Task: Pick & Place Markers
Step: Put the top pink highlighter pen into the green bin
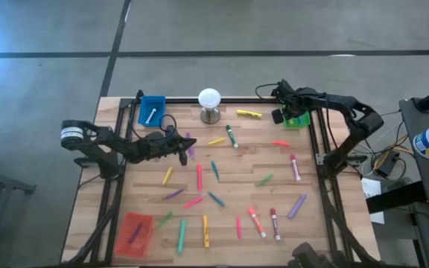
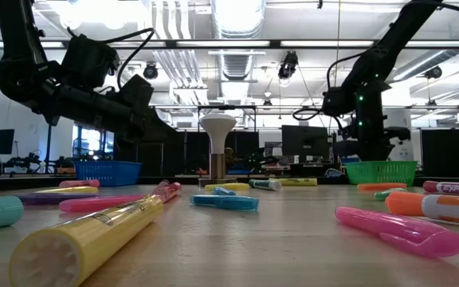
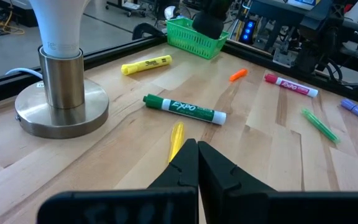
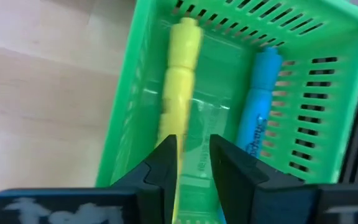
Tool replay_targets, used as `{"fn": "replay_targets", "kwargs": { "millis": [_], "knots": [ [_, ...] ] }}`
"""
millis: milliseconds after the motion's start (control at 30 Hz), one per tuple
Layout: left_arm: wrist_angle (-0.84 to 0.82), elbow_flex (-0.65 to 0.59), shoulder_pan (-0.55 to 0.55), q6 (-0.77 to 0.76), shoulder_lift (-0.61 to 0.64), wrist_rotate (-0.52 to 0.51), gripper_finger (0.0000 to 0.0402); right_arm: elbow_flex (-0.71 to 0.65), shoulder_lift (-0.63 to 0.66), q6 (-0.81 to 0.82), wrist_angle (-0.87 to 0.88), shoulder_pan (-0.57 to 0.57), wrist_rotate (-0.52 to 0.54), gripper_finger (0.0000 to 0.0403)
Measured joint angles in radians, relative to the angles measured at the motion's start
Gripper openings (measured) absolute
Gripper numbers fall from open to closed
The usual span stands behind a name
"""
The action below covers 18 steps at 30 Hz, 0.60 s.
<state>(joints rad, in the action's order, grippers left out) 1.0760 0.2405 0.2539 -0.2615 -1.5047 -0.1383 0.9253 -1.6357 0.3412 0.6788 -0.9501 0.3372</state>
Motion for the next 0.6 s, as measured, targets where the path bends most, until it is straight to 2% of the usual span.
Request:
{"fn": "replay_targets", "kwargs": {
  "millis": [200, 400, 500, 600],
  "knots": [
    [0.0, 0.0, 0.0, 0.0, 0.0, 0.0, 0.0, 0.0, 0.065, 0.007, 0.003, 0.016, -0.028, 0.0048],
    [-0.005, 0.0, 0.004, 0.0, 0.0, 0.0, 0.0, -0.03, 0.249, 0.019, -0.025, 0.093, -0.023, 0.0011],
    [-0.015, 0.0, 0.009, -0.001, 0.0, 0.0, 0.0, -0.107, 0.364, 0.03, -0.134, 0.168, -0.024, 0.0009],
    [-0.028, 0.0, 0.011, -0.002, 0.0, 0.011, 0.0, -0.227, 0.47, 0.057, -0.325, 0.253, -0.042, 0.0008]
  ]
}}
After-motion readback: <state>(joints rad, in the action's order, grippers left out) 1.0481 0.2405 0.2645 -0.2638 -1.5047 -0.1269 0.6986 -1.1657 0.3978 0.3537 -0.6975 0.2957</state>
